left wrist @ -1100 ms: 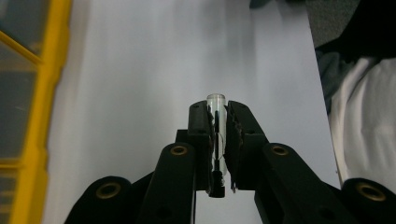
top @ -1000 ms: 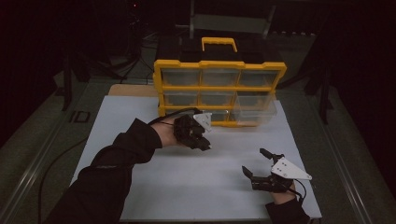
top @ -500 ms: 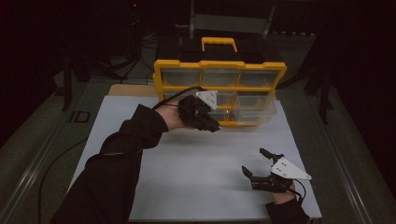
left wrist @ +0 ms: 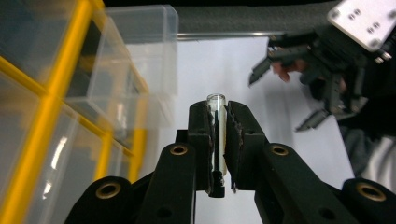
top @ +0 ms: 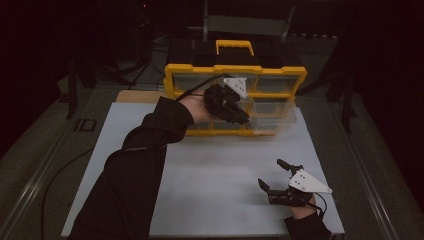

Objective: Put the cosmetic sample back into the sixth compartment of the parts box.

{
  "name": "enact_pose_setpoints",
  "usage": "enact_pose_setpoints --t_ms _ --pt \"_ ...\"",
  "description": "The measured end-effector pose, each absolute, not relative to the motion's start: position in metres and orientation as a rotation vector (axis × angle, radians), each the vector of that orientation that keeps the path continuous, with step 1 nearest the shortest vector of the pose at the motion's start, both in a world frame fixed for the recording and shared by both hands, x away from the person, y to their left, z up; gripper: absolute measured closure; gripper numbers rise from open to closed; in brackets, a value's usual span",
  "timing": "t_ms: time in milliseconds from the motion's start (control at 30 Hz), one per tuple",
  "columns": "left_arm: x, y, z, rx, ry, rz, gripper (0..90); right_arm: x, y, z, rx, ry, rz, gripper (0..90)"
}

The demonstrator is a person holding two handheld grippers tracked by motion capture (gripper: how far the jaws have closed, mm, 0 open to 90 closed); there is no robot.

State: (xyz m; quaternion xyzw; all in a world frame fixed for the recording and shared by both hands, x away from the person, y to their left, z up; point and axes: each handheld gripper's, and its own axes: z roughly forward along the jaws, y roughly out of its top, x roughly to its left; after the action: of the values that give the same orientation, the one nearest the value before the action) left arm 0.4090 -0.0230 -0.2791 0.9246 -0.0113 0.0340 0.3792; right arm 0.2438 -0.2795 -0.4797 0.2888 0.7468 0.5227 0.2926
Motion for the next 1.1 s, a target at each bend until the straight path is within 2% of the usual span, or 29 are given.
enact_pose_setpoints --t_ms 600,1100 --pt "0.444 -0.069 -0.27 2.242 0.029 0.113 81.9 0.246 -0.284 -0.48 0.791 1.979 1.414 10.2" --pt "0.465 -0.097 -0.291 2.277 0.137 0.108 81.9 0.245 -0.286 -0.479 0.795 1.976 1.429 10.2"
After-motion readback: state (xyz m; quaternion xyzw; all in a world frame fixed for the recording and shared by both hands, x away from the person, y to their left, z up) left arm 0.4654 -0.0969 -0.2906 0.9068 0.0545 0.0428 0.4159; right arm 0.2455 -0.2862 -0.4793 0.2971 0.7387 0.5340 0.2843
